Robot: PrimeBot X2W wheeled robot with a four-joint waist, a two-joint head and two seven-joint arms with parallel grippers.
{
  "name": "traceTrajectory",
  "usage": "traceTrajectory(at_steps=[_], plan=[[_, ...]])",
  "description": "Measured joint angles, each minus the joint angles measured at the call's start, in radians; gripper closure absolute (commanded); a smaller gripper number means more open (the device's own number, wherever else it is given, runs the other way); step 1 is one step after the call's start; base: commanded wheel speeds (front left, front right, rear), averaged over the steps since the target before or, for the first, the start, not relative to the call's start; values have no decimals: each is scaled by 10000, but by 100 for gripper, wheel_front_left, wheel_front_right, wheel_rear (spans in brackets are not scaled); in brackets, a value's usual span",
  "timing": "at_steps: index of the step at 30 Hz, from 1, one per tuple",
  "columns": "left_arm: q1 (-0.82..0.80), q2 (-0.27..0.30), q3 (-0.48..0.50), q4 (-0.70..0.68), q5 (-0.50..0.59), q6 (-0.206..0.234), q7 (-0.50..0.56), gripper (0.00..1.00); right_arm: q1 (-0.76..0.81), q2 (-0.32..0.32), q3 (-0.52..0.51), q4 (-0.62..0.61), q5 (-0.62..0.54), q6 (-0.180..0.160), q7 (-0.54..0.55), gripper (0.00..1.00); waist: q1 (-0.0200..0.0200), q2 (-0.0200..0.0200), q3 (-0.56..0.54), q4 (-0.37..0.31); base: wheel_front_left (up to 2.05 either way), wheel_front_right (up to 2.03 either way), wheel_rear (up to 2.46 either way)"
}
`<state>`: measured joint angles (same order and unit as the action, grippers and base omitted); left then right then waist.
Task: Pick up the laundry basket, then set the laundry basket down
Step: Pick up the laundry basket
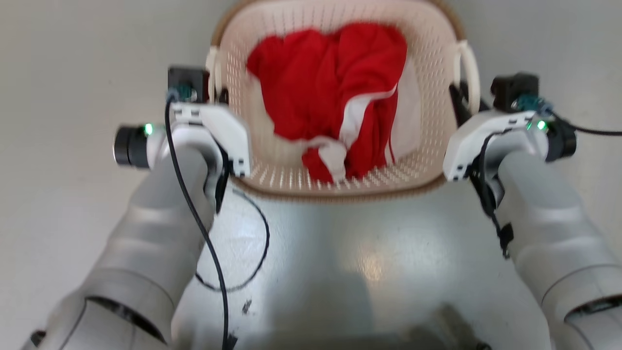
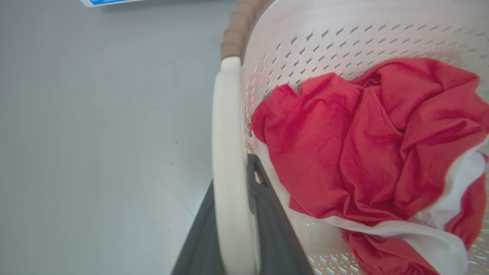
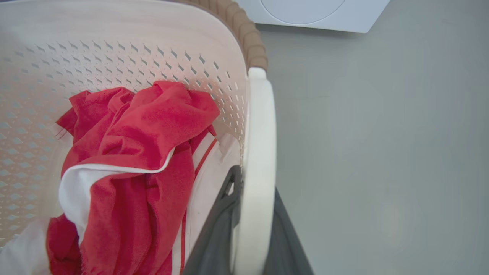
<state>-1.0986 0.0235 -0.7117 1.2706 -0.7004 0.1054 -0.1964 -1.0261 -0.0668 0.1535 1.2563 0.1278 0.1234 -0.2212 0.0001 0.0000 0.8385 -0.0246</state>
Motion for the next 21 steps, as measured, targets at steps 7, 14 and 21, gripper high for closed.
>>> traceTrajectory(at_steps=[7,14,21], plan=[[1315,-38,-107,127,-472,-94,136,100,1014,48,1058,56,825,0,671,100,0,0,-1316,-138,0,0,0],[2642,-63,-207,194,-880,-190,654,100,2064,94,1973,-6,1549,-2,1605,100,0,1,-2941,-332,0,0,0],[3935,-54,-506,221,-1135,-353,1264,100,3147,113,2805,-169,2178,-2,2545,100,0,0,-4694,-541,0,0,0]])
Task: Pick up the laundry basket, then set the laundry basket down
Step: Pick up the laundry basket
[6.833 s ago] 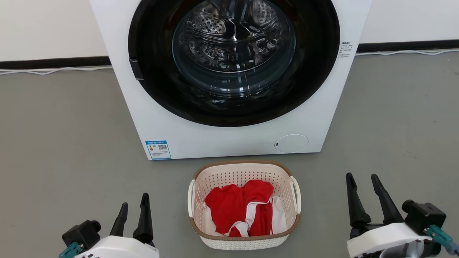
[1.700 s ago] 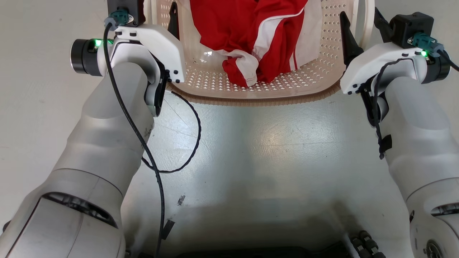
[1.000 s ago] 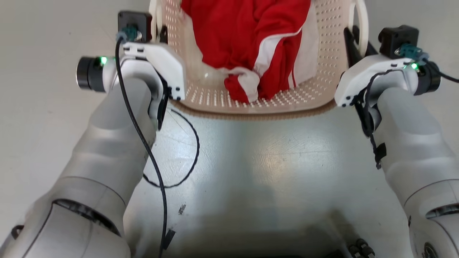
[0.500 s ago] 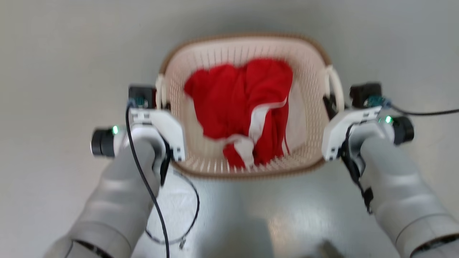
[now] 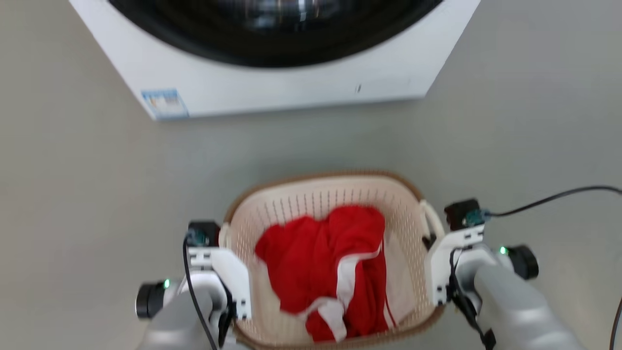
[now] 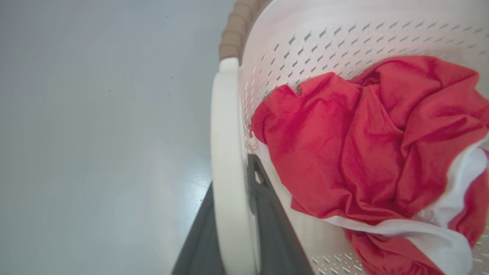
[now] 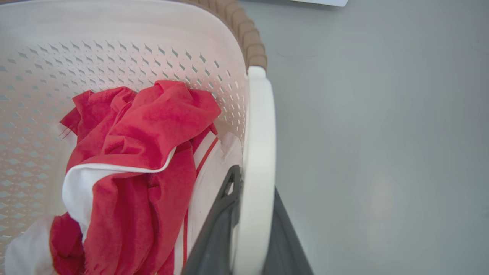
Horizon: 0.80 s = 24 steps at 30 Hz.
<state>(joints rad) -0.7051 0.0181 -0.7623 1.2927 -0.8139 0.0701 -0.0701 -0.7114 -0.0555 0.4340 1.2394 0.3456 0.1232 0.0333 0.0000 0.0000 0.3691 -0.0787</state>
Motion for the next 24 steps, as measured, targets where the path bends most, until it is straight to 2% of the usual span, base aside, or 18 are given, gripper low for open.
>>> traceTrajectory(at_steps=[14,24], plan=[[1637,148,-794,-518,-604,8,593,100,1296,-84,1174,-362,1131,-59,1076,100,-1,0,-2890,-291,0,0,0],[2040,163,-1089,-646,-1106,90,702,100,1513,-84,1440,-245,1344,-65,1287,100,-1,0,-3828,-218,0,0,0]])
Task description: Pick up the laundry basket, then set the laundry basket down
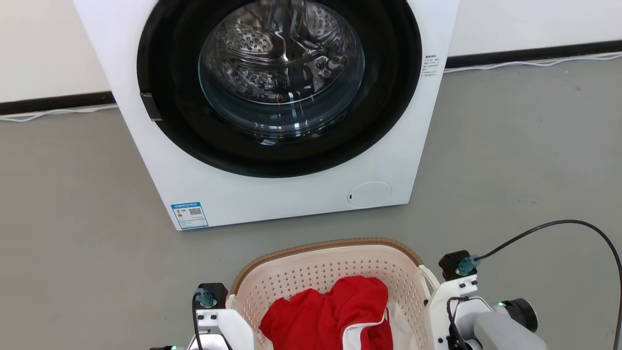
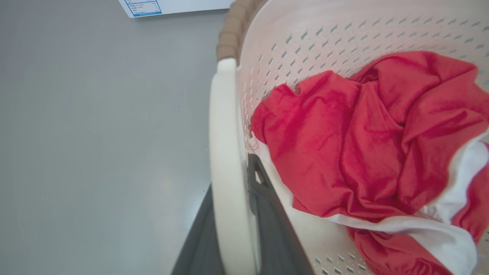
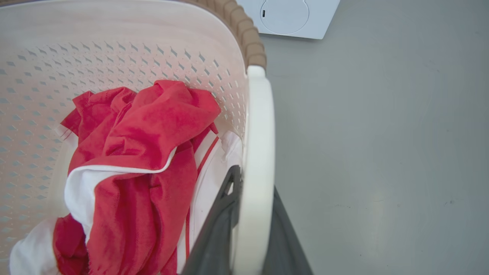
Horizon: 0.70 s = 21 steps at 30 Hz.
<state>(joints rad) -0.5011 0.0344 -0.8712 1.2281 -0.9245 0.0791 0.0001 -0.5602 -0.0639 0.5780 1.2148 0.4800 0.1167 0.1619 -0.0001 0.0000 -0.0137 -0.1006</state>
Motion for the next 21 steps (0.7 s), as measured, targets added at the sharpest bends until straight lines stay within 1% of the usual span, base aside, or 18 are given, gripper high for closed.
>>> traceTrajectory(at_steps=[21], plan=[[-1,-2,-535,42,-545,-13,10,100,-39,6,207,274,148,2,0,100,0,0,-268,-5,0,0,0]])
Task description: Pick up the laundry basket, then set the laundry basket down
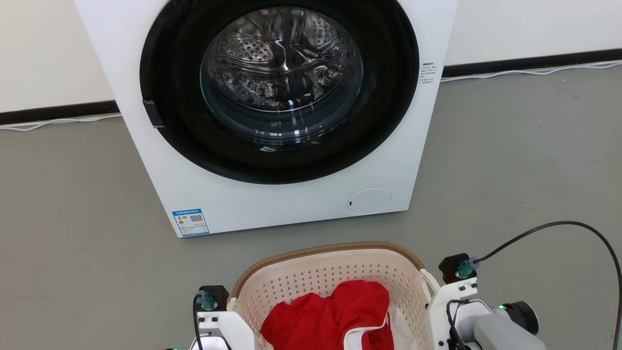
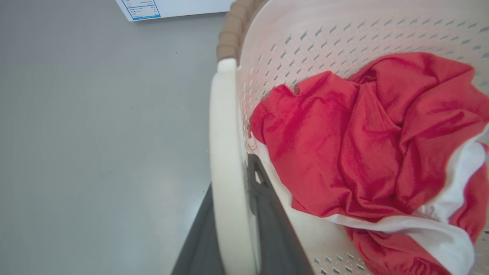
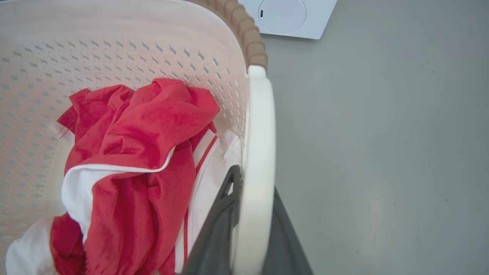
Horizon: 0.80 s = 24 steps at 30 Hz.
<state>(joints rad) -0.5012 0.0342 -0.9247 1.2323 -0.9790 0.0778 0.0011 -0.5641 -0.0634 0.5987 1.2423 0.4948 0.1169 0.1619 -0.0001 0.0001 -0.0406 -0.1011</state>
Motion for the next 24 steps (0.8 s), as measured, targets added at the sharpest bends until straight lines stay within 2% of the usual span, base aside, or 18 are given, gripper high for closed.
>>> traceTrajectory(at_steps=[24], plan=[[-20,-2,-401,180,-318,-2,-144,100,-94,19,236,33,359,2,-36,100,0,0,-33,12,0,0,0]])
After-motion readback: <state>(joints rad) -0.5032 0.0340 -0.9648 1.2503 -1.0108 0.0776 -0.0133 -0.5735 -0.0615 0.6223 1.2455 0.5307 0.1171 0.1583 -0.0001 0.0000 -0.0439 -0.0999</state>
